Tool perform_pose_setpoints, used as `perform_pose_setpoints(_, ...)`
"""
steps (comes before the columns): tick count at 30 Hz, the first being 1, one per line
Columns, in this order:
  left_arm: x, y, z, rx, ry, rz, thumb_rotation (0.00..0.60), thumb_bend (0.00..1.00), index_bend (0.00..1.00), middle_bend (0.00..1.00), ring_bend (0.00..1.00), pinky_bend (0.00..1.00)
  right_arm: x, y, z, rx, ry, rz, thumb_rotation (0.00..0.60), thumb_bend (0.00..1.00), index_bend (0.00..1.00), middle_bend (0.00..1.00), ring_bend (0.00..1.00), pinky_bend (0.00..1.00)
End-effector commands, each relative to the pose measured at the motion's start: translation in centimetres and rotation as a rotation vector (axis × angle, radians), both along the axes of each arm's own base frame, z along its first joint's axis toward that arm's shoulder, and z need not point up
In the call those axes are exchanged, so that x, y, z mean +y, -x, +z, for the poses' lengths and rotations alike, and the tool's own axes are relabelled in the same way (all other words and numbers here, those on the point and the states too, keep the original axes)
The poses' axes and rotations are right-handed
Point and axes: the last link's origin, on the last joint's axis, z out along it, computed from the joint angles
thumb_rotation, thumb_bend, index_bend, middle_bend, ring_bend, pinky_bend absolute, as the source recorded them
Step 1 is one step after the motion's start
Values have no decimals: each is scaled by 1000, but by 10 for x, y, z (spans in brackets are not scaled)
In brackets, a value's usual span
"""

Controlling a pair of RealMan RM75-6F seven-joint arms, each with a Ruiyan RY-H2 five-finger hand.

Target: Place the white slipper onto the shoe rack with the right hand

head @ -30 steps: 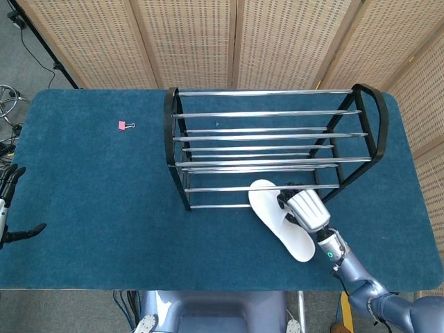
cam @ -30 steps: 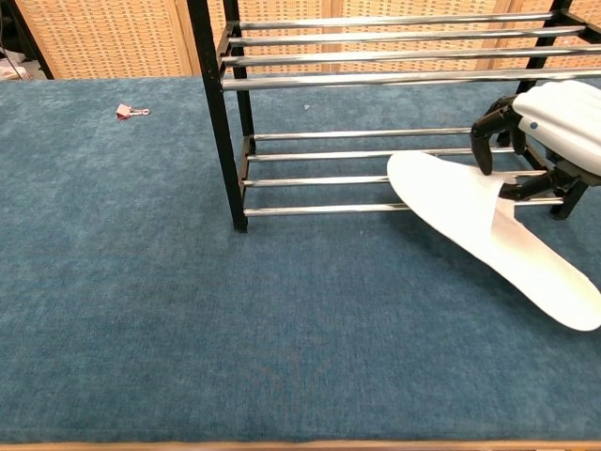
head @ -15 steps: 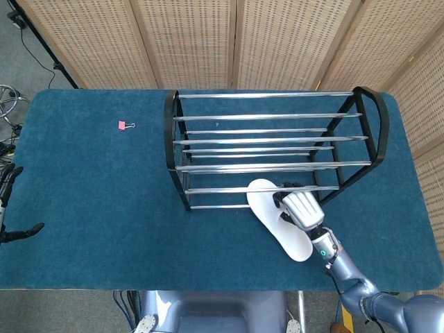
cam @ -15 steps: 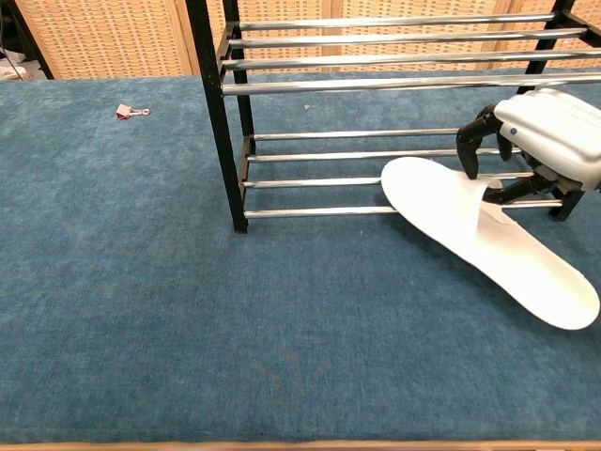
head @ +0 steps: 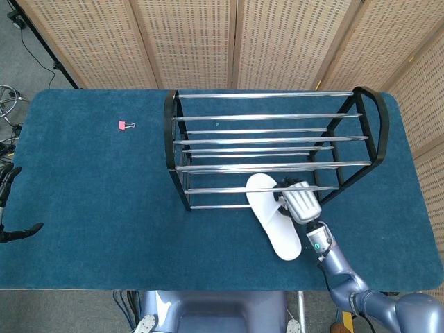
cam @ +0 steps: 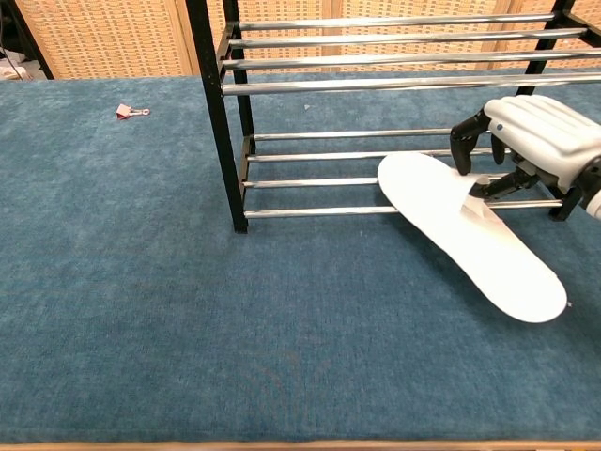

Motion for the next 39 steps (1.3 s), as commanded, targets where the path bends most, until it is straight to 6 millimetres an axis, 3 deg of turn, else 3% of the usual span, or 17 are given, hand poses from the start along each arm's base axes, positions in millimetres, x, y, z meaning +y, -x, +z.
perform_pose_setpoints(1, 0, 0, 0, -1, 0, 0, 600, 83, 0, 0, 0, 0, -3, -1, -1, -13, 15, -20, 600, 434, 634, 570, 420, 551)
perform_pose_setpoints(19, 1, 1, 0, -5, 7, 4, 600, 84, 0, 0, 0, 0, -32, -4, 1, -77, 70, -173, 600, 434, 635, 570, 420, 551)
perform_pose_setpoints(39, 1, 3, 2, -11, 10, 12, 600, 83, 0, 0, 0, 0, -48, -6, 0, -147, 173, -309, 600, 436, 635, 571, 421, 543)
